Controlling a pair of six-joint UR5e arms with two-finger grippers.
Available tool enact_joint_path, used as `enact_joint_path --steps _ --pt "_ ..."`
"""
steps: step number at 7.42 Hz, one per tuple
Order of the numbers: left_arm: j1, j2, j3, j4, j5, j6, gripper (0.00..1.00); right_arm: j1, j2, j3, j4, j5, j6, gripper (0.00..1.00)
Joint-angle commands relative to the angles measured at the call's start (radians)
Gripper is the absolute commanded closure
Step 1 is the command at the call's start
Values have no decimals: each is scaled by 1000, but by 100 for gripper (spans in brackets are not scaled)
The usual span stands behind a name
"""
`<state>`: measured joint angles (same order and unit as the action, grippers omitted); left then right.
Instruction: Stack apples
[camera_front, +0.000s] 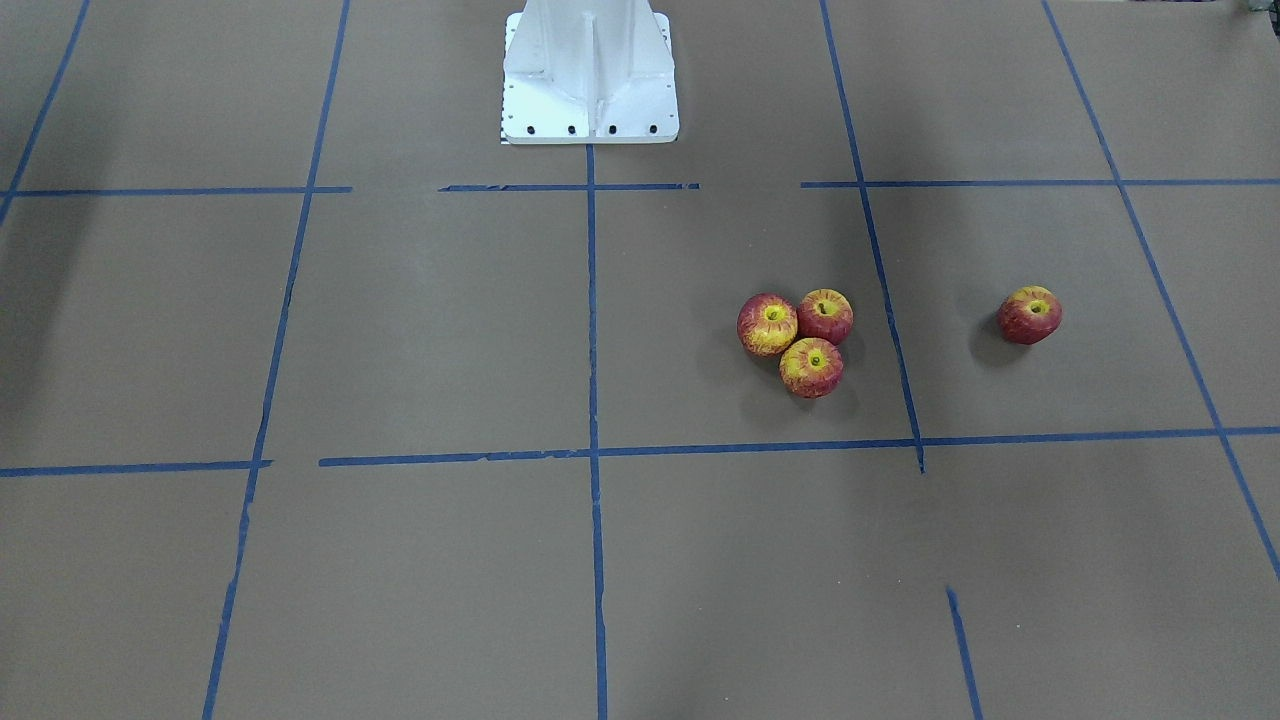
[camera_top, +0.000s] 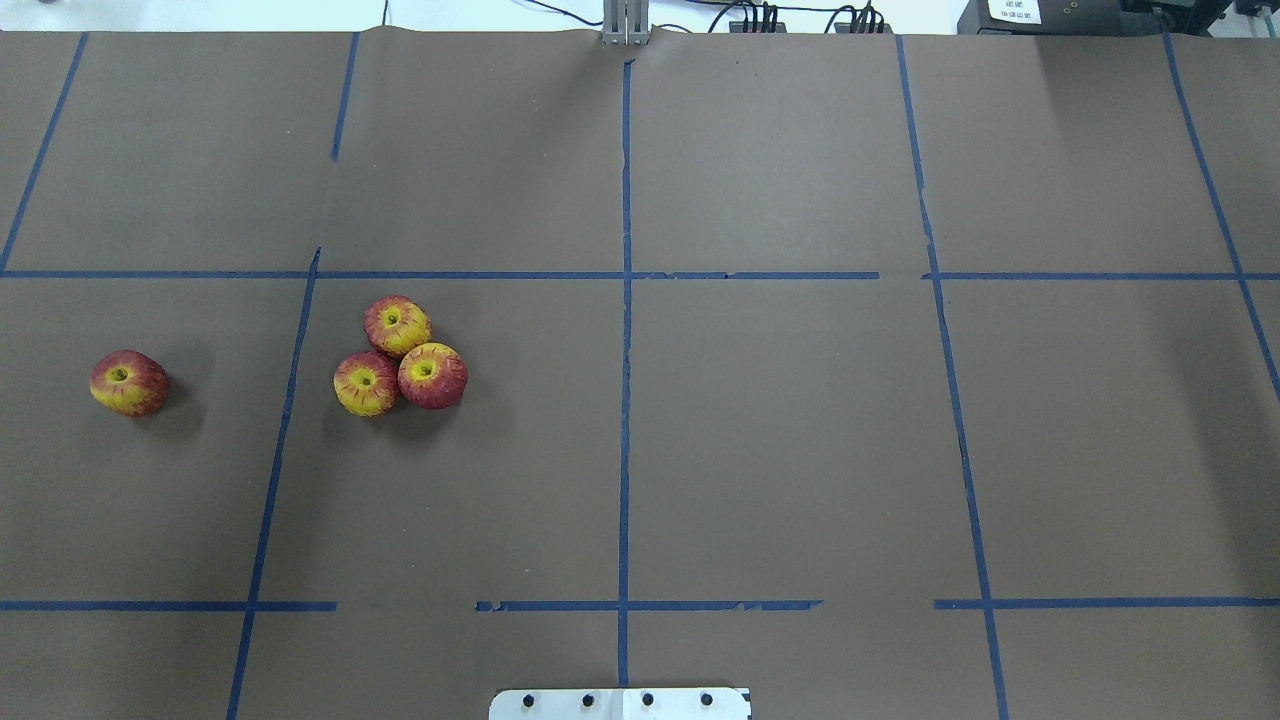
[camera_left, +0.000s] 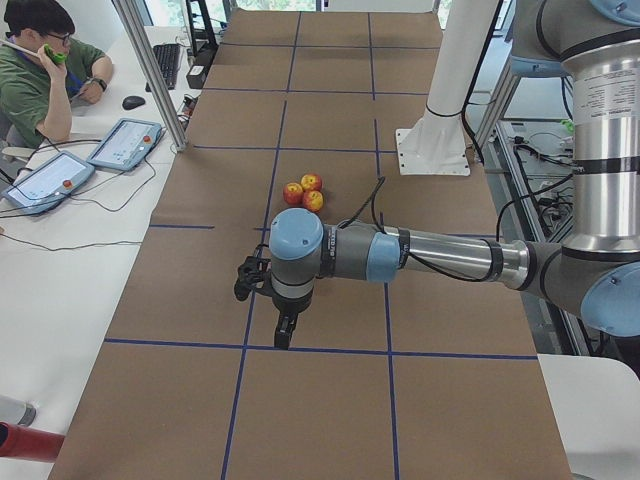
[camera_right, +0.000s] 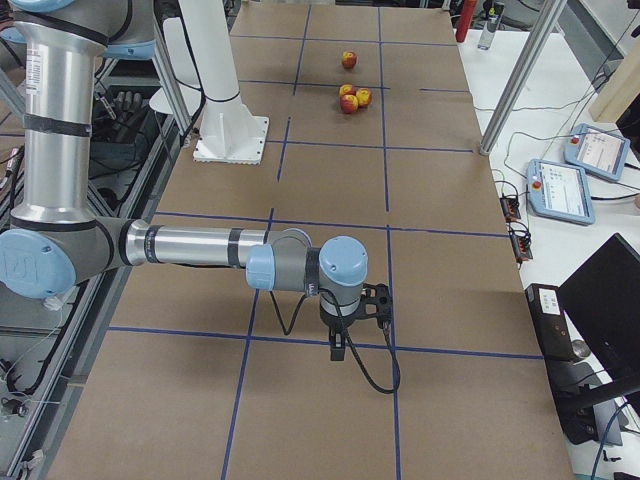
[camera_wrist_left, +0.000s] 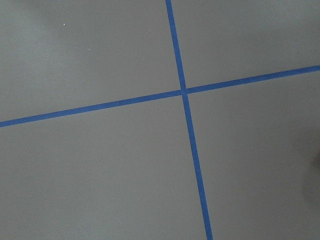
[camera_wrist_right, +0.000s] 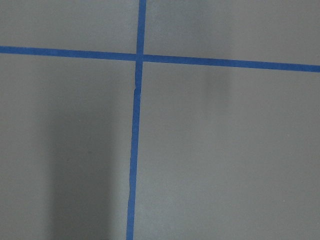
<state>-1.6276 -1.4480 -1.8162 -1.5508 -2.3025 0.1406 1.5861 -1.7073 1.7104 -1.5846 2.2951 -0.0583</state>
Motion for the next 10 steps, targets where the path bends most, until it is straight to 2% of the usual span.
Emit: enact_joint_path --steps 1,4,5,6,8,10 --pt "0 -14 -3 0 -2 -7 0 0 0 0 0 0 0 0" --pt "2 -14 11 -3 0 -4 0 0 0 0 0 0 0 0" --pt "3 -14 9 -38 -2 1 0 0 0 0 0 0 0 0" --pt "15 -14 18 -133 1 -10 0 0 0 0 0 0 0 0" --pt "125 -14 18 -223 6 -196 0 0 0 0 0 0 0 0" --pt "295 -11 23 -439 20 -516 0 0 0 0 0 0 0 0"
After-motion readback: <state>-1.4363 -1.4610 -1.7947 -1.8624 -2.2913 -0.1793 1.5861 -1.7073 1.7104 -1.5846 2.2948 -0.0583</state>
